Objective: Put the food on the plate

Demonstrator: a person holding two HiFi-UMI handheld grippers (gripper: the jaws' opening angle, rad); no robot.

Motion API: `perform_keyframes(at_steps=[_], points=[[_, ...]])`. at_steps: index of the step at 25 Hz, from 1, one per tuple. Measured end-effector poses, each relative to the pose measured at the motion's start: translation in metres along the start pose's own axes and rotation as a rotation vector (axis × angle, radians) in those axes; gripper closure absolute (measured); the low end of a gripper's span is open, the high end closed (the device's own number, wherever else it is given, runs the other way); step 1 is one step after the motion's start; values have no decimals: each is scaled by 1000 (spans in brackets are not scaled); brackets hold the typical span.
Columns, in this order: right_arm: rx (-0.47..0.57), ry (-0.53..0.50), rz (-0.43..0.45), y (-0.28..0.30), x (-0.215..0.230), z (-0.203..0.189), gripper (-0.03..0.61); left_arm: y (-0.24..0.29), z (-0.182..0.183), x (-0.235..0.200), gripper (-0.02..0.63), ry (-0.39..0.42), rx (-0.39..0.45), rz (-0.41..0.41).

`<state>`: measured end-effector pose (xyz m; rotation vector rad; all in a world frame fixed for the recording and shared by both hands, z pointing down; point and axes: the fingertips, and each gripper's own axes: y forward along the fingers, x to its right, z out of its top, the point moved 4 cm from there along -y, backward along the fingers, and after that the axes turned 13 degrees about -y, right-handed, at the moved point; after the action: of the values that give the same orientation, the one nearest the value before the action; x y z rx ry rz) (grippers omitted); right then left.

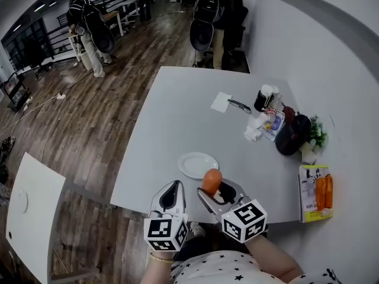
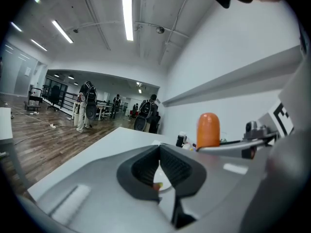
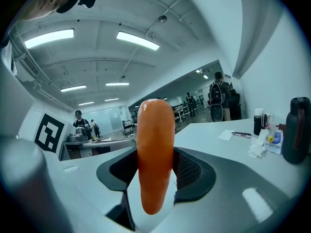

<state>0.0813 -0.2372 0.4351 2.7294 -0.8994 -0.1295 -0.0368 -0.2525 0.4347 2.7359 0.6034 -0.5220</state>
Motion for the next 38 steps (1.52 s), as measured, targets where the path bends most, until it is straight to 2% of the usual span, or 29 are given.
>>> perform_keyframes(at_steps=[5,9,14,17,20,23,26,31,33,38], points=[[-98,-35,-13,37,42,-11,360,46,1,-18,607,-8,-37,4],[-239,-135,19,68,72,-31,360,75,-3,-32,607,13,-68,-7],[-511,-319,169,113,99,-67,360,103,-3,-48,607,24,-107,-20],[-672,-476,294,138,105,-89,360,113,-5,-57,607,17,-123,-8],[-786,-629,394,162,104,-108,360,120,-6,-65,607,10,-135,5],[-874,-704,479,181,96,-122,360,125,-9,-73,607,1,-151,22],[-925,-725,520,195,90,-131,360,130,-13,-79,607,0,-168,43],[-945,-765,548,206,79,-138,360,133,-16,-85,607,-2,-179,60],[-943,-771,555,207,77,-141,360,134,-15,-85,607,-3,-180,61],[-891,-715,546,206,82,-142,356,132,-19,-83,607,2,-186,66]])
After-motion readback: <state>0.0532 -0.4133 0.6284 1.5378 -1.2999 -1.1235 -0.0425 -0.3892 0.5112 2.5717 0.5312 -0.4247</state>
